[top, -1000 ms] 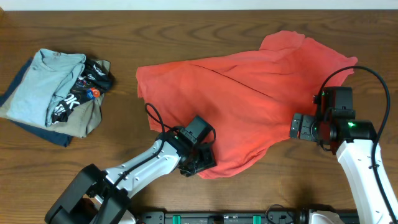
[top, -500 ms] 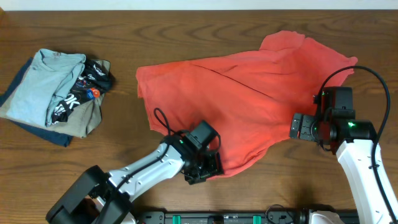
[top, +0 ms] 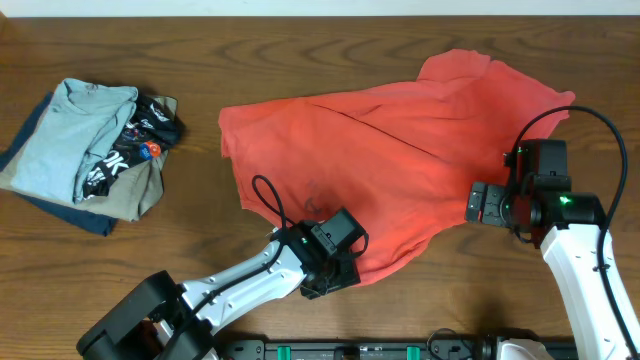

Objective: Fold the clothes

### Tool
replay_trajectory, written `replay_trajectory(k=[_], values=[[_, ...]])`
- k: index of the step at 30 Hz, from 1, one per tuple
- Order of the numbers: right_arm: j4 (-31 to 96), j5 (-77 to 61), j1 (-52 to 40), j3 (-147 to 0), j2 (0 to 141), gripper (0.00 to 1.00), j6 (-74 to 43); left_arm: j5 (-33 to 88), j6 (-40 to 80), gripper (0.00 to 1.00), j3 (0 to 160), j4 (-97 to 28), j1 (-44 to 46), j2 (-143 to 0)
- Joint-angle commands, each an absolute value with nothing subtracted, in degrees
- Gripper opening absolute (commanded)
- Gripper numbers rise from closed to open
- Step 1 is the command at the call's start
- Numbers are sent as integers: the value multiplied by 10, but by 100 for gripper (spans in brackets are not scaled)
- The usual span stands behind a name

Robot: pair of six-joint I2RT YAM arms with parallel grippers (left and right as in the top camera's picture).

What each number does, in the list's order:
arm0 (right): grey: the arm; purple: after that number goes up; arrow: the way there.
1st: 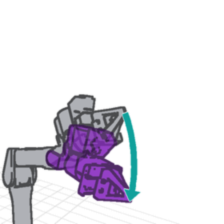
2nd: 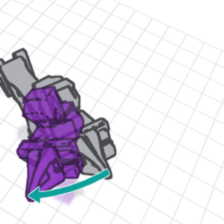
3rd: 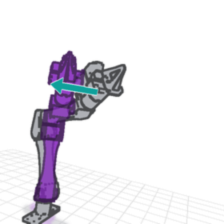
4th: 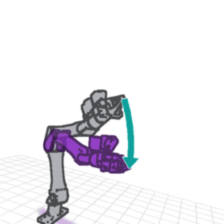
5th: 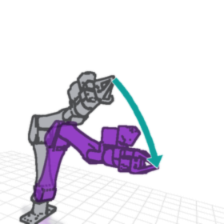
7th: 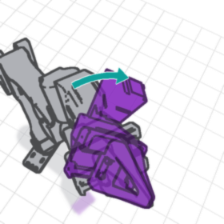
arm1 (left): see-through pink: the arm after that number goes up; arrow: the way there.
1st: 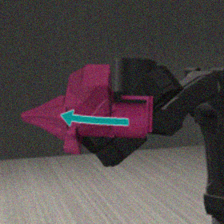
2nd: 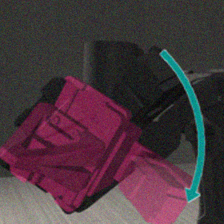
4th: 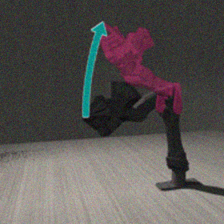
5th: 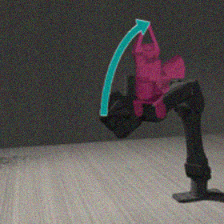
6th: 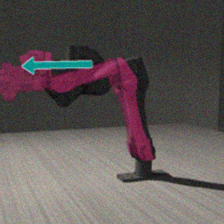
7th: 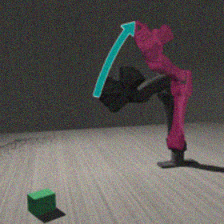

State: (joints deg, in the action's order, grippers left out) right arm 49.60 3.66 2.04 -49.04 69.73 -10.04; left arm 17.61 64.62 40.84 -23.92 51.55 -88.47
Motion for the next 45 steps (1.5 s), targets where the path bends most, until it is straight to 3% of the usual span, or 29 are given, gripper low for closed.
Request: replay_trajectory(k=[1, 4, 7, 9, 11, 12, 17, 22, 26, 27, 29, 31, 36, 45], values=[[495, 41, 26, -498, 692, 99, -107, 142, 680, 59, 405, -241, 519, -888], [495, 41, 26, -498, 692, 99, -107, 145, 693, 59, 405, -241, 528, -888], [495, 41, 26, -498, 692, 99, -107, 142, 693, 46, 405, -241, 532, -888], [495, 41, 26, -498, 692, 99, -107, 136, 693, 33, 405, -241, 532, -892], [495, 41, 26, -498, 692, 99, -107, 110, 688, 10, 405, -241, 532, -897], [495, 41, 26, -498, 692, 99, -107, 95, 681, 6, 405, -241, 531, -899], [496, 41, 26, -498, 692, 99, -107, 38, 583, 6, 412, -255, 478, -894], [496, 41, 26, -498, 692, 99, -109, 19, 453, 6, 473, -321, 315, -872], [495, 40, 26, -498, 692, 99, -118, 35, 420, 6, 520, -332, 176, -869], [496, 41, 26, -498, 692, 99, -118, 48, 420, 9, 522, -329, 155, -869], [496, 41, 26, -498, 692, 99, -118, 100, 420, 37, 522, -323, 113, -869], [496, 41, 26, -498, 692, 99, -118, 157, 420, 43, 520, -329, 91, -869], [495, 41, 26, -498, 692, 99, -118, 237, 420, 45, 510, -381, 117, -869], [496, 41, 26, -498, 692, 99, -118, 184, 451, 45, 508, -400, 297, -871]])
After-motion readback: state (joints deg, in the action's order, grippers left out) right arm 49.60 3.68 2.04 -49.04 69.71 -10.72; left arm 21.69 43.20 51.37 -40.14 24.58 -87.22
